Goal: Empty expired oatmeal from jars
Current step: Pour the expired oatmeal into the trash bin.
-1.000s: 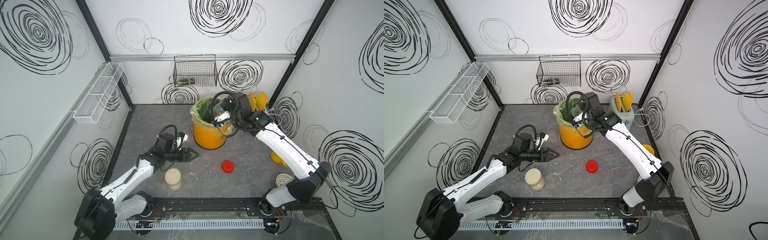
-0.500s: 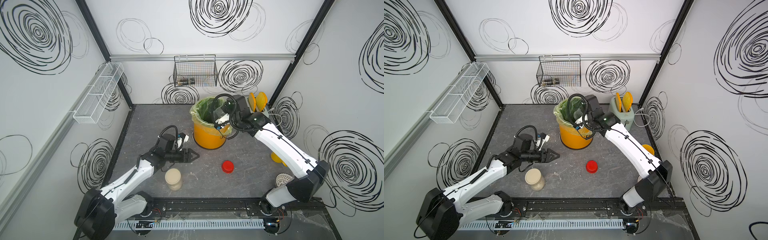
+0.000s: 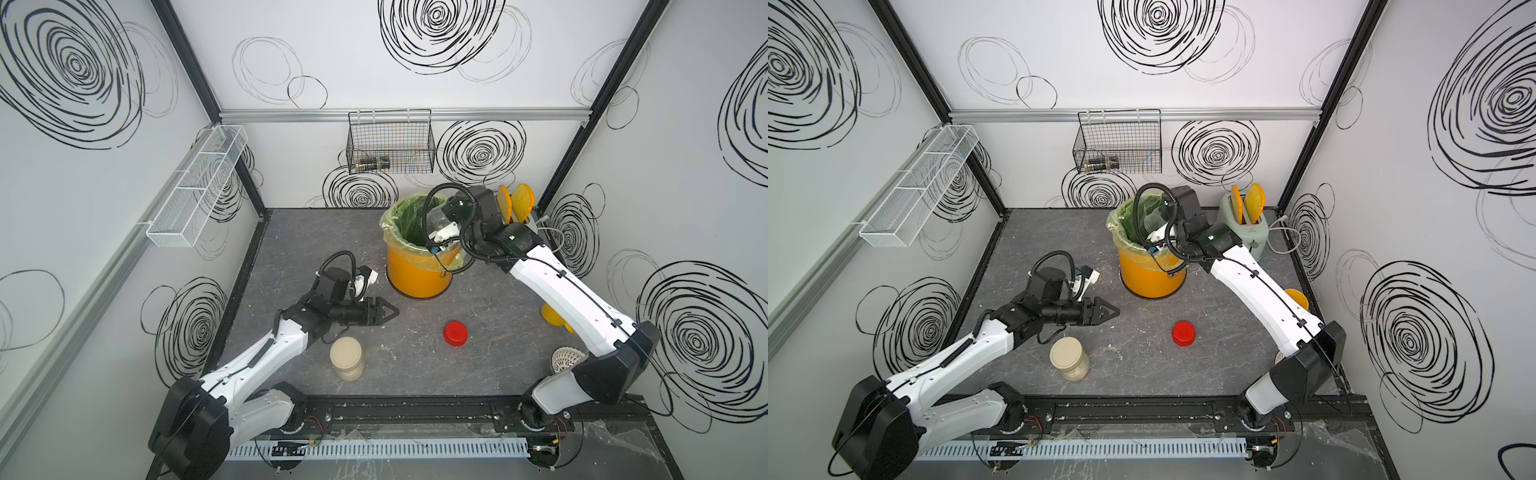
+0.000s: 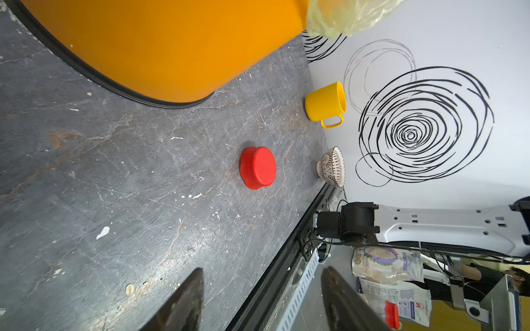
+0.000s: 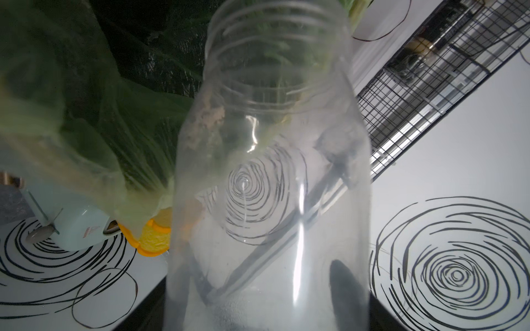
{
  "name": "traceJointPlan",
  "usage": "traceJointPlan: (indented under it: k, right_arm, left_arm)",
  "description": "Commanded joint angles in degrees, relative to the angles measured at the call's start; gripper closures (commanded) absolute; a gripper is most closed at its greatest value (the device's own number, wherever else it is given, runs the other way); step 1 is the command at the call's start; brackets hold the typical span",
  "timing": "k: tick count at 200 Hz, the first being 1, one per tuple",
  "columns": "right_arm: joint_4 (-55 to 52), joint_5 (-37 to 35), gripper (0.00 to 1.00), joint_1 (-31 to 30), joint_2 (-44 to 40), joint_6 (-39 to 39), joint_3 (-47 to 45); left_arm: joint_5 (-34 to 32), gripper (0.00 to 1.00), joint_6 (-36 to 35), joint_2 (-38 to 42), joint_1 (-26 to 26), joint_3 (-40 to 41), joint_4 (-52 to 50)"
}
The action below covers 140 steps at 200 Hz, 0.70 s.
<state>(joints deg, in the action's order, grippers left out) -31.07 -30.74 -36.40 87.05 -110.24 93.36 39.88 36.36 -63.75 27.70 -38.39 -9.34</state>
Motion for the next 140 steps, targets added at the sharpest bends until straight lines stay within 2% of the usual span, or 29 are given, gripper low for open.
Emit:
traceJointPlan:
  k: [1, 45, 78, 114, 140]
  right_arm:
    - [3.3, 3.4, 0.77, 0.7, -0.7, 5.6, -0.4]
    - [5.8, 7.4, 0.78, 1.5, -1.8, 13.0, -1.4]
    - [11.5, 12.0, 0.79, 1.9, -6.2, 23.2, -7.5]
    - [24.7, 23.8, 0.83, 4.3, -15.1, 36.2, -19.8]
    - [29.5, 28.8, 0.84, 7.5, -18.5, 45.5, -23.6]
  left_arm:
    - [0.2, 0.32, -0.7, 0.4, -0.1, -1.7, 0.2]
    - [-0.8, 0.31, 0.2, 1.2, -0.1, -2.3, -0.3]
    - [-2.5, 0.31, 0.2, 1.9, 0.1, -4.2, -1.9]
    - [-4.5, 0.31, -0.4, 2.8, 0.5, -8.0, -4.6]
    - [-5.3, 0.31, -0.2, 3.1, 1.4, -10.8, -5.5]
